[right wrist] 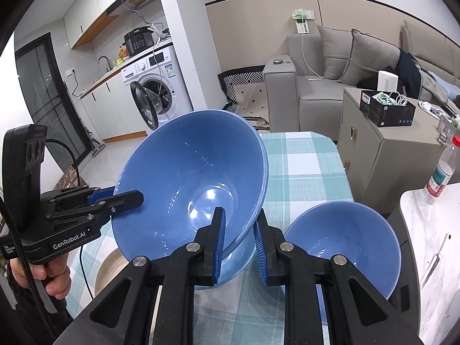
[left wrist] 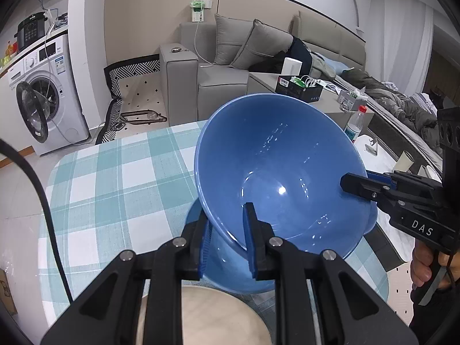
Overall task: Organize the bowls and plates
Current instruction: 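Carry the held bowl with both grippers over another blue bowl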
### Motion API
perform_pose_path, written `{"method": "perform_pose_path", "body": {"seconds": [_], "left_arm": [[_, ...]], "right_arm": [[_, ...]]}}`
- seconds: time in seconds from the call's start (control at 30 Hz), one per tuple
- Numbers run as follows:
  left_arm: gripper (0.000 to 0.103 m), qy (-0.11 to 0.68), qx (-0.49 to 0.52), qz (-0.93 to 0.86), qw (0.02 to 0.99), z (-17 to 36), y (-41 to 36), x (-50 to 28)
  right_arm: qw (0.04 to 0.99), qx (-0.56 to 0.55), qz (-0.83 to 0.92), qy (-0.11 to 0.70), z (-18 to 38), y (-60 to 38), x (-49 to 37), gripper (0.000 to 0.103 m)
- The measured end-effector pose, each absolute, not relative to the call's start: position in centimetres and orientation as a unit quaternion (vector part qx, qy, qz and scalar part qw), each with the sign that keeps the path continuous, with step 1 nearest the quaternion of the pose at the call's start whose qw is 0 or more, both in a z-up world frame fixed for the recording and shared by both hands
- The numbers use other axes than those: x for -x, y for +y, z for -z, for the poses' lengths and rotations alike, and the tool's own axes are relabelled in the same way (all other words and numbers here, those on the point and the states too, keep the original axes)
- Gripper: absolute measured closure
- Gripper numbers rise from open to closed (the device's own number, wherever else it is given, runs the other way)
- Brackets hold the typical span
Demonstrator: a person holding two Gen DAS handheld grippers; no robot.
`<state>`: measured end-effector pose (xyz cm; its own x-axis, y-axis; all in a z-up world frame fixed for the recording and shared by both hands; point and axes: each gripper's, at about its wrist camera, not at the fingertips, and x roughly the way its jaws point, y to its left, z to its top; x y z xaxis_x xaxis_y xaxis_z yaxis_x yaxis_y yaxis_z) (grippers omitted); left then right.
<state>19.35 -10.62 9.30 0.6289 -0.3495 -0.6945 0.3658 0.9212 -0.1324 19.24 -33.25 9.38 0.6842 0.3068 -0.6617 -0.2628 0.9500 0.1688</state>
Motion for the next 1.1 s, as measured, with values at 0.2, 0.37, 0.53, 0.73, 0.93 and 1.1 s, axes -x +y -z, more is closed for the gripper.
{"method": "perform_pose_path", "body": {"seconds": [0.2,0.37,0.53,0.73,0.93,1.1], "left_arm": [[0.084,0.389,-0.006,0.195,0.900,-8.5,-9.9,-19.0],[0.084,0.396,-0.004,0.192,0.898,-7.6,-9.6,-19.0],[0.084,0.402,-0.002,0.190,0.896,-6.9,-9.4,-19.0],[0.084,0.409,-0.007,0.186,0.893,-5.8,-9.6,-19.1],[0.084,0.415,-0.011,0.184,0.891,-5.0,-9.8,-19.2],[0.084,0.418,-0.018,0.177,0.891,-4.5,-9.8,-19.3]], "right_arm": [[0.914,-0.029,-0.161,0.372,-8.5,-32.5,-19.2,0.083],[0.910,-0.027,-0.163,0.381,-7.6,-32.1,-19.4,0.083],[0.906,-0.028,-0.165,0.388,-6.8,-31.8,-19.5,0.083],[0.903,-0.028,-0.162,0.397,-6.0,-31.5,-19.7,0.083],[0.900,-0.028,-0.158,0.405,-5.2,-31.5,-20.1,0.083],[0.898,-0.025,-0.158,0.410,-4.6,-31.2,-20.3,0.083]]}}
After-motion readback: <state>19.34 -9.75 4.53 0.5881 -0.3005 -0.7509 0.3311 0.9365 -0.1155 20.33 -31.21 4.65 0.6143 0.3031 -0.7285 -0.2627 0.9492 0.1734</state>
